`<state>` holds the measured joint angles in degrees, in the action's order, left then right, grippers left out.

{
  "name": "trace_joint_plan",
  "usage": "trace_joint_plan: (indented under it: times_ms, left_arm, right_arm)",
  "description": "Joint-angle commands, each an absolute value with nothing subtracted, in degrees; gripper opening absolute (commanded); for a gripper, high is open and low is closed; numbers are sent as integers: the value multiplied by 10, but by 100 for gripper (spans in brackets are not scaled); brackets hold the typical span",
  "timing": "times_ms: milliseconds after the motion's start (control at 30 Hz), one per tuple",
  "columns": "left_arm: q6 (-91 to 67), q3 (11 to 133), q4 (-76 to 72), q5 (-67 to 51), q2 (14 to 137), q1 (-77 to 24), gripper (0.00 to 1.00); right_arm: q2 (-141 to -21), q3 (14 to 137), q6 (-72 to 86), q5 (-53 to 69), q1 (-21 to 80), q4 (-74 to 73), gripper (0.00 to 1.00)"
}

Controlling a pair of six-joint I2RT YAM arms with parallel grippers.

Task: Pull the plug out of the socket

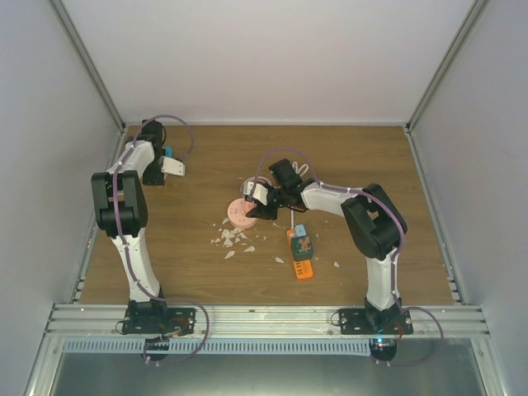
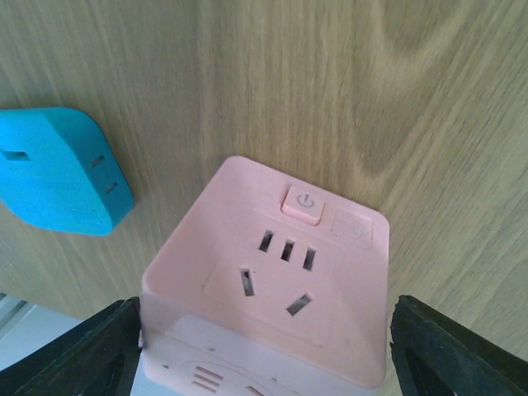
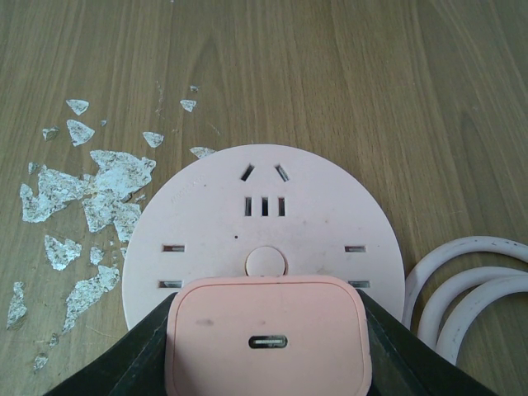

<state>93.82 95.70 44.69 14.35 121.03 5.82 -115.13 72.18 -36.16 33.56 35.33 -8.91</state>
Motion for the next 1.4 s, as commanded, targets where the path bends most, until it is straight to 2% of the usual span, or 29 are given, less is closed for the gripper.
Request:
trace_joint_plan:
  times_ms: [0,367,567,933,1367]
  left_arm:
    - [886,992,494,69,1183,62,82]
    - [770,1000,581,-147,1136,51,81]
    - [653,943,592,-303,1107,12,81]
    - [509,836,515,-403,1094,-56,80]
    - [419,795,436,-387,1126,-106,75]
  right_arm:
    - [-1159,700,-371,282,346,-111,33]
    - [-1151,707,-365,290,346,-107,43]
    - [-1145,716,-360,296,347,-106,55]
    - [-1133,737,-355,308,348,-121,57]
    - [-1132,756,-357,326,363,-123,57]
